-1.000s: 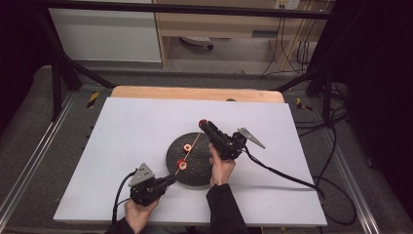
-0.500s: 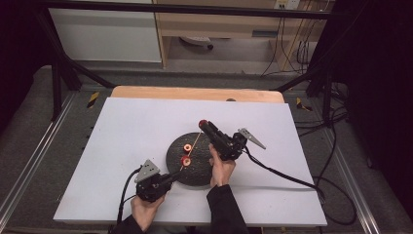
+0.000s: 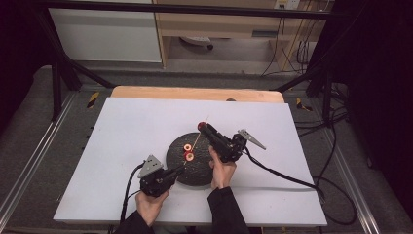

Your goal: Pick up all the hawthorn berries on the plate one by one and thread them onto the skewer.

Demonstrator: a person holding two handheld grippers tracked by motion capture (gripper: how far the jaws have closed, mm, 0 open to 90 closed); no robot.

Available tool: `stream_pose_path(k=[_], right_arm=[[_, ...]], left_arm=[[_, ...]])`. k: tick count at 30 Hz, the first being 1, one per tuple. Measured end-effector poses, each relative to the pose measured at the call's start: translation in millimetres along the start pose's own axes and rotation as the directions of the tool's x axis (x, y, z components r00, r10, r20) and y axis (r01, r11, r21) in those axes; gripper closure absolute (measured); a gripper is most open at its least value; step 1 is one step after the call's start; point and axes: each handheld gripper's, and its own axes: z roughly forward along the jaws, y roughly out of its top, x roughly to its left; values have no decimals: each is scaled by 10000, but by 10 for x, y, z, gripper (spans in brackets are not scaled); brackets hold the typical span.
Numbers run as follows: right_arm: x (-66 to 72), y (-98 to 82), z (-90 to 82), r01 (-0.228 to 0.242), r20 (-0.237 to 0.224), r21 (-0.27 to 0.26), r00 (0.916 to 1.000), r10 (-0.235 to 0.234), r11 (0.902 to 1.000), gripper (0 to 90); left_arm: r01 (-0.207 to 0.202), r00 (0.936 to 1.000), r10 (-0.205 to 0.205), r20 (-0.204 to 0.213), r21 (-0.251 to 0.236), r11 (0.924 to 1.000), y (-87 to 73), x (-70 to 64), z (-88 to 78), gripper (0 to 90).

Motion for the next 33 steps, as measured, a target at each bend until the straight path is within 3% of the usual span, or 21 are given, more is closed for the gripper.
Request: stream_pose_path(k=[5, 17, 27, 33], right_arm=[[22, -16, -24, 56, -53, 133, 10000, -55, 9999, 635], [74, -66, -84, 262, -59, 481, 9996, -260, 9985, 633], [82, -70, -115, 594, 14, 876, 9982, -598, 9944, 617], [60, 15, -160, 1012, 327, 1412, 9937, -1068, 9848, 400]], left_arm=[[82, 9999, -82, 89, -19, 10000, 98, -2, 60, 879], [-164, 9997, 165, 195, -45, 9999, 262, 9, 181, 879], [-234, 9991, 232, 355, 45, 9997, 258, 41, 187, 879], [-199, 9992, 193, 340, 175, 9996, 225, 126, 129, 879]])
